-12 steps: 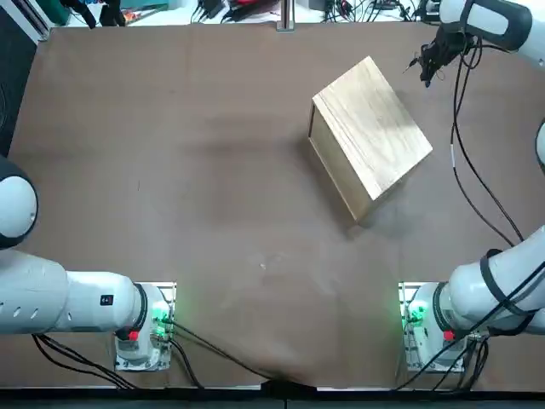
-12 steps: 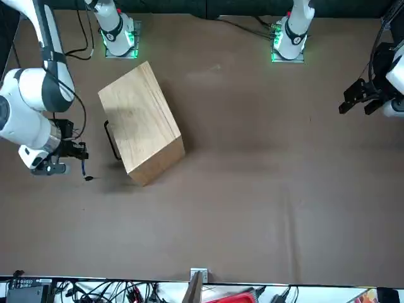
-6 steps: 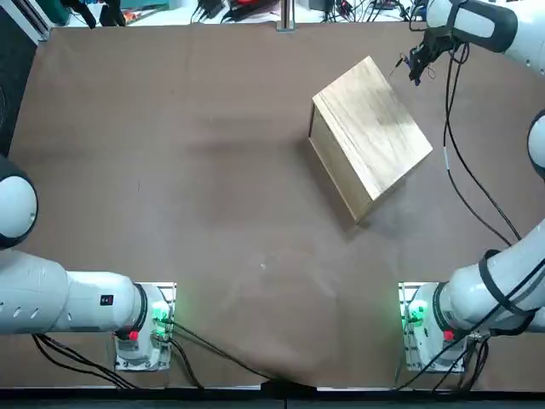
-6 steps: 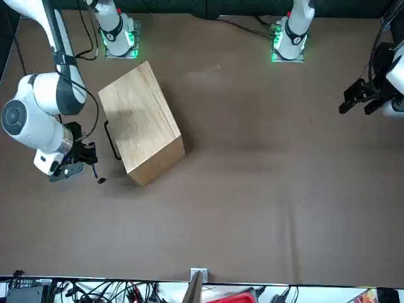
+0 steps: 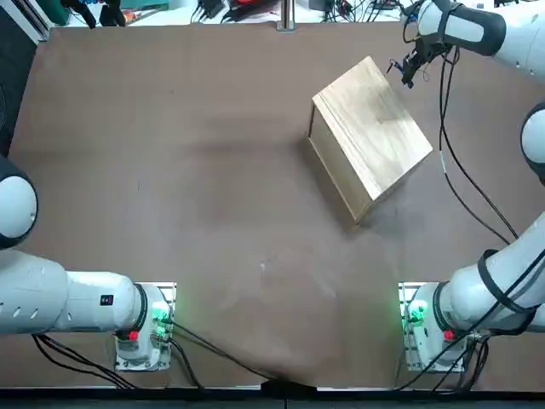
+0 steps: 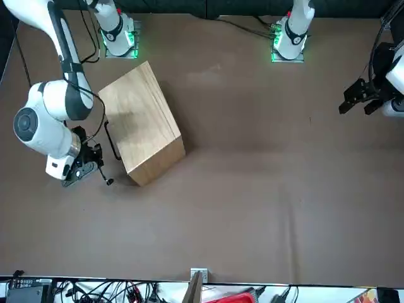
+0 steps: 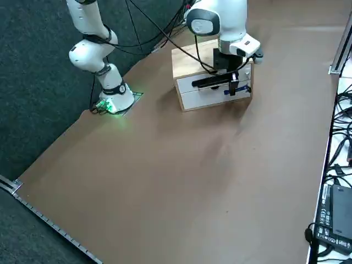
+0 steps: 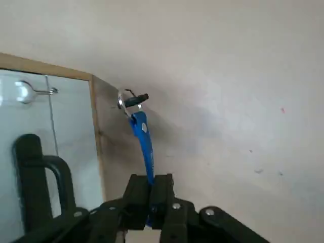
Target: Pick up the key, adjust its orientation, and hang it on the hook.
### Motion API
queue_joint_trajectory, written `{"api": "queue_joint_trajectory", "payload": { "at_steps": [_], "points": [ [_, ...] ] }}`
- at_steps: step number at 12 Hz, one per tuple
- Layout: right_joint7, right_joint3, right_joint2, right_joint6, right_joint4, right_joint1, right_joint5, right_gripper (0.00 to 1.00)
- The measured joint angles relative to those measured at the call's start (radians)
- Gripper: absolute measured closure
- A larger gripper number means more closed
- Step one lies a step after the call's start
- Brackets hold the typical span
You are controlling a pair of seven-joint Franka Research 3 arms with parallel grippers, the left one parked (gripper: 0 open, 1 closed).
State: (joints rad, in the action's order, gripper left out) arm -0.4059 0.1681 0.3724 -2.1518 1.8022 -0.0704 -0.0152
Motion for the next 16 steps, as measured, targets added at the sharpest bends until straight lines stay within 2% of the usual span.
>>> {"api": "queue_joint_trajectory", "payload": {
  "at_steps": [4,8,12,16],
  "points": [
    [-0.034,0.028,0.011,-0.022,-0.002,0.002,0.0,0.96],
    [-0.06,0.033,0.02,-0.035,-0.003,0.003,0.0,0.96],
    [-0.079,0.054,0.025,-0.047,-0.006,0.003,0.0,0.96],
    [-0.115,0.055,0.04,-0.055,-0.023,0.004,0.0,0.96]
  ]
}}
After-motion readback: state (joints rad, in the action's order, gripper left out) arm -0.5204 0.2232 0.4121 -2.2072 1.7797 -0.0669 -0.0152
